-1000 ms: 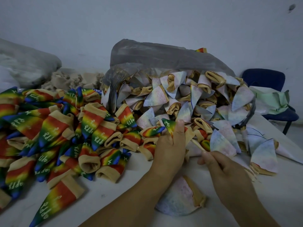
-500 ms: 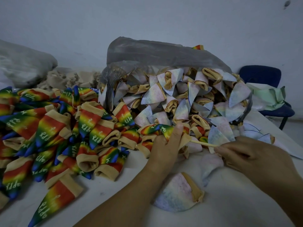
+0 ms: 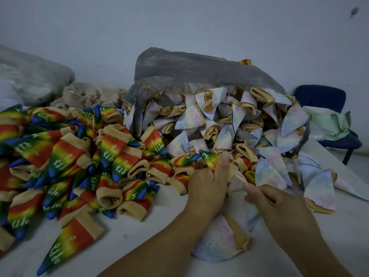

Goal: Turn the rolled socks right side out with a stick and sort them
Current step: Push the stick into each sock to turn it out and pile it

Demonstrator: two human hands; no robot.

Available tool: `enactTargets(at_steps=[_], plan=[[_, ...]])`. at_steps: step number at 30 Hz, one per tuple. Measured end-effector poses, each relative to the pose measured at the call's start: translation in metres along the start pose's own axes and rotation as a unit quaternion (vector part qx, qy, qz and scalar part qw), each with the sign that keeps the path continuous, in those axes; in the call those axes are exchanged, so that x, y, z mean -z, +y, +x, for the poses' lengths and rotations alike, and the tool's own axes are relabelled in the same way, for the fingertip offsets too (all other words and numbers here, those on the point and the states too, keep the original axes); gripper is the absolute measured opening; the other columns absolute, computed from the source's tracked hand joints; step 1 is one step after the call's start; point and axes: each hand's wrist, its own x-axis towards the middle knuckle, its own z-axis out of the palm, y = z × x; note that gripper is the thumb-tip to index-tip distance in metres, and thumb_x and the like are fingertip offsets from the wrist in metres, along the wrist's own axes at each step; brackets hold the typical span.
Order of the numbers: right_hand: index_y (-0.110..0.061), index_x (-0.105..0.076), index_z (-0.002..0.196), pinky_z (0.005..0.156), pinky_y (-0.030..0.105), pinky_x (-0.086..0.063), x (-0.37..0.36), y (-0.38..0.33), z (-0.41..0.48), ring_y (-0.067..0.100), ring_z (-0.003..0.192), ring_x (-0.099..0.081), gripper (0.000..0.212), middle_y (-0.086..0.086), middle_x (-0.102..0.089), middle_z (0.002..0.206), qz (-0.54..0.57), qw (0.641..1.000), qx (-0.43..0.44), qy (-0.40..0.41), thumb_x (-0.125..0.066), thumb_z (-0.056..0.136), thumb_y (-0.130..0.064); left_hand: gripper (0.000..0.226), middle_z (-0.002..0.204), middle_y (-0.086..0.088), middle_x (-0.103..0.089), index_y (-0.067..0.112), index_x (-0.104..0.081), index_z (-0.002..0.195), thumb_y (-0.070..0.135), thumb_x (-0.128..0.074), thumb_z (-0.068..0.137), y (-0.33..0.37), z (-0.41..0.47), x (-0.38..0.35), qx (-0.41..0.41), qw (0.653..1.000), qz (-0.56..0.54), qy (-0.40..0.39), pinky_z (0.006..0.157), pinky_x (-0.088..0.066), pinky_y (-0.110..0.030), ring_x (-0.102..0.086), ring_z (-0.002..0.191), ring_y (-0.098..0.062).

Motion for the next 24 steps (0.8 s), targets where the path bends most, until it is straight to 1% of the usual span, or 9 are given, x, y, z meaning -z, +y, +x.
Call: enactTargets(at_steps=[2, 4, 6, 9, 11, 15, 18, 22, 24], plan=[[-0.045, -0.063, 0.063, 0.057, 0.010, -0.038, -0.004, 0.002, 0.004, -0.020, 0.078, -0.052, 0.040, -0.042, -0.059, 0.074, 0.029, 0.999, -0.012, -0.009, -0.035, 0.070, -0.073, 0.046, 0.037, 0.022, -0.048, 0.030, -0.042, 0.057, 0.038, -0.047, 0.103, -0.004, 0.002, -0.004, 0.012, 0.999, -0.039, -0.010, 0.044, -0.038, -0.008, -0.051, 0.041, 0.006], [-0.053, -0.063, 0.075, 0.061, 0.015, -0.040, -0.003, 0.005, 0.006, -0.017, 0.080, -0.053, 0.034, -0.038, -0.061, 0.077, 0.046, 0.999, -0.003, -0.009, -0.037, 0.070, -0.074, 0.063, 0.038, 0.012, -0.041, 0.029, -0.041, 0.045, 0.075, -0.033, 0.087, 0.001, 0.002, -0.003, -0.015, 0.997, -0.069, 0.002, 0.045, -0.035, -0.013, -0.040, 0.039, -0.002], [-0.054, -0.061, 0.082, 0.063, 0.021, -0.044, -0.004, 0.007, 0.006, -0.012, 0.081, -0.055, 0.031, -0.029, -0.064, 0.080, 0.068, 0.998, 0.015, -0.002, -0.036, 0.075, -0.071, 0.071, 0.050, 0.008, -0.046, 0.029, -0.046, 0.047, 0.090, -0.025, 0.076, -0.004, 0.006, -0.004, -0.019, 0.992, -0.129, 0.006, 0.057, -0.042, -0.020, -0.047, 0.051, -0.008], [-0.039, -0.066, 0.074, 0.065, 0.023, -0.046, -0.006, 0.009, 0.004, -0.005, 0.080, -0.059, 0.037, -0.018, -0.066, 0.081, 0.095, 0.994, 0.051, 0.013, -0.039, 0.083, -0.061, 0.064, 0.066, -0.003, -0.058, 0.028, -0.058, 0.059, 0.085, -0.033, 0.074, -0.007, 0.009, -0.002, -0.017, 0.981, -0.193, 0.006, 0.076, -0.053, -0.034, -0.058, 0.068, -0.019], [-0.039, -0.063, 0.076, 0.065, 0.018, -0.045, -0.008, 0.009, 0.004, -0.002, 0.082, -0.059, 0.031, -0.014, -0.064, 0.084, 0.099, 0.992, 0.074, 0.025, -0.039, 0.085, -0.056, 0.060, 0.065, 0.004, -0.060, 0.030, -0.057, 0.060, 0.081, -0.034, 0.082, -0.006, 0.010, -0.002, -0.029, 0.980, -0.198, 0.007, 0.073, -0.052, -0.023, -0.061, 0.069, -0.014], [-0.041, -0.058, 0.086, 0.067, 0.014, -0.042, -0.007, 0.012, 0.008, 0.003, 0.084, -0.057, 0.019, -0.010, -0.061, 0.083, 0.048, 0.993, 0.103, 0.037, -0.040, 0.085, -0.049, 0.032, 0.082, 0.037, -0.063, 0.038, -0.055, 0.094, 0.063, -0.036, 0.088, 0.002, 0.011, 0.004, -0.034, 0.984, -0.177, 0.005, 0.067, -0.042, 0.001, -0.057, 0.079, 0.021], [-0.023, -0.067, 0.096, 0.066, 0.028, -0.046, -0.006, 0.018, 0.010, 0.013, 0.078, -0.058, 0.031, -0.007, -0.060, 0.082, -0.014, 0.990, 0.120, 0.076, -0.044, 0.088, -0.042, 0.026, 0.093, 0.018, -0.063, 0.039, -0.058, 0.084, 0.059, -0.043, 0.084, 0.004, 0.016, 0.008, -0.039, 0.985, -0.165, 0.037, 0.067, -0.040, 0.000, -0.056, 0.078, 0.016], [-0.016, -0.070, 0.104, 0.057, 0.036, -0.049, -0.005, 0.018, 0.010, 0.019, 0.069, -0.056, 0.026, -0.004, -0.054, 0.076, -0.076, 0.979, 0.151, 0.112, -0.050, 0.093, -0.029, 0.044, 0.064, 0.002, -0.062, 0.026, -0.062, 0.062, 0.062, -0.050, 0.082, 0.002, 0.019, 0.007, 0.014, 0.981, -0.190, 0.042, 0.060, -0.046, -0.013, -0.058, 0.059, -0.004], [-0.016, -0.069, 0.110, 0.052, 0.038, -0.049, -0.004, 0.018, 0.010, 0.021, 0.064, -0.055, 0.030, -0.002, -0.051, 0.073, -0.095, 0.977, 0.161, 0.102, -0.050, 0.089, -0.024, 0.049, 0.070, 0.000, -0.069, 0.021, -0.073, 0.071, 0.054, -0.046, 0.094, 0.003, 0.019, 0.005, 0.051, 0.970, -0.237, 0.014, 0.068, -0.052, -0.023, -0.064, 0.065, -0.009]])
